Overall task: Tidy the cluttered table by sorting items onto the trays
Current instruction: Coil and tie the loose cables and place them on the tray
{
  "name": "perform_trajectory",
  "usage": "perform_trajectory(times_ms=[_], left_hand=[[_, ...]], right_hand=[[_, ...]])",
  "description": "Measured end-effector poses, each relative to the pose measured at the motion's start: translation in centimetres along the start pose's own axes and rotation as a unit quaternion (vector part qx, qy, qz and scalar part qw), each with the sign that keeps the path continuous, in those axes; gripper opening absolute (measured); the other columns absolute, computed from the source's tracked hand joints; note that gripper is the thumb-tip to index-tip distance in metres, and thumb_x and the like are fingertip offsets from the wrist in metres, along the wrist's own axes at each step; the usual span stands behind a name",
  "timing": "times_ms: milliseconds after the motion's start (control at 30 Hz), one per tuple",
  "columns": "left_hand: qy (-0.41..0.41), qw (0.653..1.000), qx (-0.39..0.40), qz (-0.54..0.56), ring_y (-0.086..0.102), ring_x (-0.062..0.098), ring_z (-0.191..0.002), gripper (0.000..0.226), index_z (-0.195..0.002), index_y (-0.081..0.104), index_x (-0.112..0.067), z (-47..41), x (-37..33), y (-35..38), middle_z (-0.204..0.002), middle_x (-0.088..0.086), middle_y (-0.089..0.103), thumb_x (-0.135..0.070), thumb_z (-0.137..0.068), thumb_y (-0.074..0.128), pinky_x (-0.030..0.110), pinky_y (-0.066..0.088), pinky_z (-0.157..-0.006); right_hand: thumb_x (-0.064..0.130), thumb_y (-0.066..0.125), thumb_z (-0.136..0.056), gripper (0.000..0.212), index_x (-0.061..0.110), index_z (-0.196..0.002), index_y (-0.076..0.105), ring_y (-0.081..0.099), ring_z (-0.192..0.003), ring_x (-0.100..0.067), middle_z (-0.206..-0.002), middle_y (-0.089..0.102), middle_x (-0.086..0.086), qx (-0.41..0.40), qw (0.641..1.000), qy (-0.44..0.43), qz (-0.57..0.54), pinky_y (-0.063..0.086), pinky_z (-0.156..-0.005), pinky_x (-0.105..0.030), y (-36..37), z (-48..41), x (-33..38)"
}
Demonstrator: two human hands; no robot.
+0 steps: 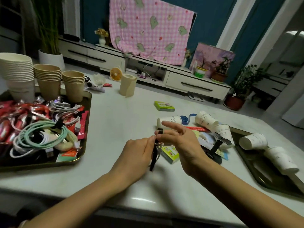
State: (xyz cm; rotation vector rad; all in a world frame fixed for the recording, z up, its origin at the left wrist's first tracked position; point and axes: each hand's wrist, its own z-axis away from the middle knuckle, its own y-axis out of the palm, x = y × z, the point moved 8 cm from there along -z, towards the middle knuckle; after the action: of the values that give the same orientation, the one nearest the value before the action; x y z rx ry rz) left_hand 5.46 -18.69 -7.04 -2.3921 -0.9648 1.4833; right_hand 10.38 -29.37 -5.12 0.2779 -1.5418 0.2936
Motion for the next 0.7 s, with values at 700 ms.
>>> perform_trajectory(times_ms=[700], left_hand=[[-0.264,0.951,-0.049,0.155,0.042,0.019,-0.049,0.054,-0.049,0.048,-0.013,0.1,5.7,0.1,-0.045,0.000,0.047,-0.026,-0.100,0.035,0.029,0.032,-0.056]], right_hand=[[-0.011,0.057,-0.081,0.028,0.008,-0.065,0.070,0.065,-0.060,-0.017,-0.062,0.068,-0.006,0.027,0.999,-0.035,-0.028,0.052,-0.056,-0.017,4.0,1.4,0.1]])
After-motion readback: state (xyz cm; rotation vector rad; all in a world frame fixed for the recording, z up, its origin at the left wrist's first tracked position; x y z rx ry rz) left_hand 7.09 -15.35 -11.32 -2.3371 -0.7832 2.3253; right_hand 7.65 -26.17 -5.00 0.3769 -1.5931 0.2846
